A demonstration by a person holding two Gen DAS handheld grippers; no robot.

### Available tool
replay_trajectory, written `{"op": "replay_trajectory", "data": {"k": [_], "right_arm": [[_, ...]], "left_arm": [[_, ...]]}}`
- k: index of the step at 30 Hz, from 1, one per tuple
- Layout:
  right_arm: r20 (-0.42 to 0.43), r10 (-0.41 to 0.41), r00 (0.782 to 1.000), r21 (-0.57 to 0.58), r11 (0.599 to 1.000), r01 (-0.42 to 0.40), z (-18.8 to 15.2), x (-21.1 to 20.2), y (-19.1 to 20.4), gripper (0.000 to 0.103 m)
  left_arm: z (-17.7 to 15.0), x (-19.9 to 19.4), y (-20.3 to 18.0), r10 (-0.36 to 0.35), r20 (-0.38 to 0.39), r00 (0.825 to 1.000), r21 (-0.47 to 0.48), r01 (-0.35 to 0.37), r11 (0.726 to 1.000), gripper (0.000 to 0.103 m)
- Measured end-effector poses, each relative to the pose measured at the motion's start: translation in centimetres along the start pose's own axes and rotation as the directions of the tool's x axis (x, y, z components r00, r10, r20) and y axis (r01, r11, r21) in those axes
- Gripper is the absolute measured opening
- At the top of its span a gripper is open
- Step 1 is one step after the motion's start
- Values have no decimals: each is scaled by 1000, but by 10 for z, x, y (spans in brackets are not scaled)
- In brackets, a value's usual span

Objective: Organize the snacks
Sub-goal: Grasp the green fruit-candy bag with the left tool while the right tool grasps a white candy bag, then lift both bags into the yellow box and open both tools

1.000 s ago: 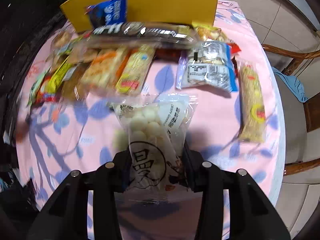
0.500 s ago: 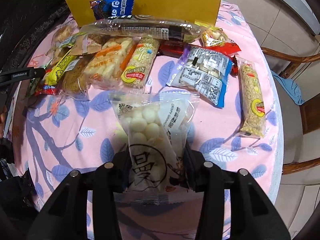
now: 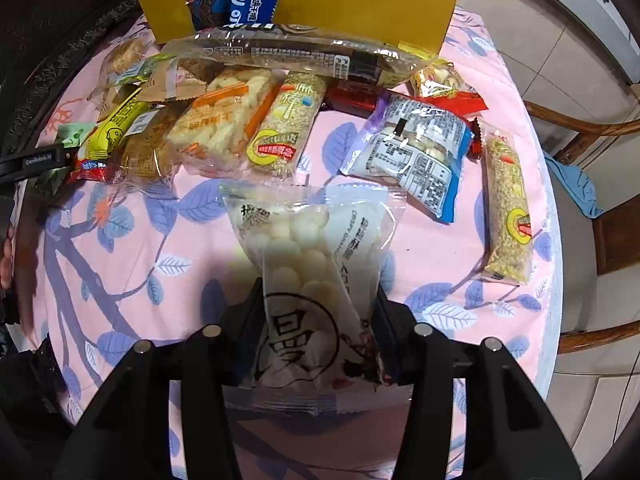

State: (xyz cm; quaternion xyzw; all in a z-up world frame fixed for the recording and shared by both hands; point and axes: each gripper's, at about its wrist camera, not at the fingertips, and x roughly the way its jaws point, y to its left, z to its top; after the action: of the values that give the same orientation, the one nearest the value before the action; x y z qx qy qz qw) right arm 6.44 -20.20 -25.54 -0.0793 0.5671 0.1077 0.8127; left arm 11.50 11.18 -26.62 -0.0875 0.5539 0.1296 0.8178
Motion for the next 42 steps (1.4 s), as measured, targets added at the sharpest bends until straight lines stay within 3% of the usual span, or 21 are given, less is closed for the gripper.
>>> {"op": "replay_trajectory", "data": {"k": [1, 2, 4, 8, 17, 23, 27, 33, 42], "right_arm": [[4, 1, 1000, 7, 1000, -1, 0, 0, 0, 50], [4, 6, 1000, 7, 1000, -6, 0, -1, 1, 44], [-1, 28, 1000, 27, 999, -28, 2, -2, 0, 38], [35, 49, 998, 61, 997, -51, 1, -16, 1, 35], [113, 69, 991, 28, 997, -73, 8, -49, 23, 35], [170, 71, 983, 12, 997, -74, 19, -70, 31, 35], [188, 64, 980, 7, 998, -67, 29, -80, 29, 35], [250, 55, 967, 47, 997, -68, 72, -106, 10, 35], [370, 39, 928, 53, 997, -63, 168, -143, -12, 35]], "left_arm": [[-2, -2, -2, 1, 14, 1000, 17, -2, 1000, 84], [-6, -6, -7, -7, 35, 999, 57, 5, 998, 69], [-11, -15, -19, 17, 49, 999, 123, -23, 992, 58], [-11, -24, -5, -32, 23, 999, 73, 30, 997, 44], [-21, -91, 1, -156, 86, 984, 61, 152, 987, 42], [-23, -135, -41, -220, 133, 966, 185, 194, 963, 42], [-18, -133, -69, -247, 141, 959, 259, 205, 944, 43], [20, -138, -108, -305, 145, 941, 286, 255, 923, 43], [104, -165, -168, -328, 228, 917, 342, 240, 908, 44]]}}
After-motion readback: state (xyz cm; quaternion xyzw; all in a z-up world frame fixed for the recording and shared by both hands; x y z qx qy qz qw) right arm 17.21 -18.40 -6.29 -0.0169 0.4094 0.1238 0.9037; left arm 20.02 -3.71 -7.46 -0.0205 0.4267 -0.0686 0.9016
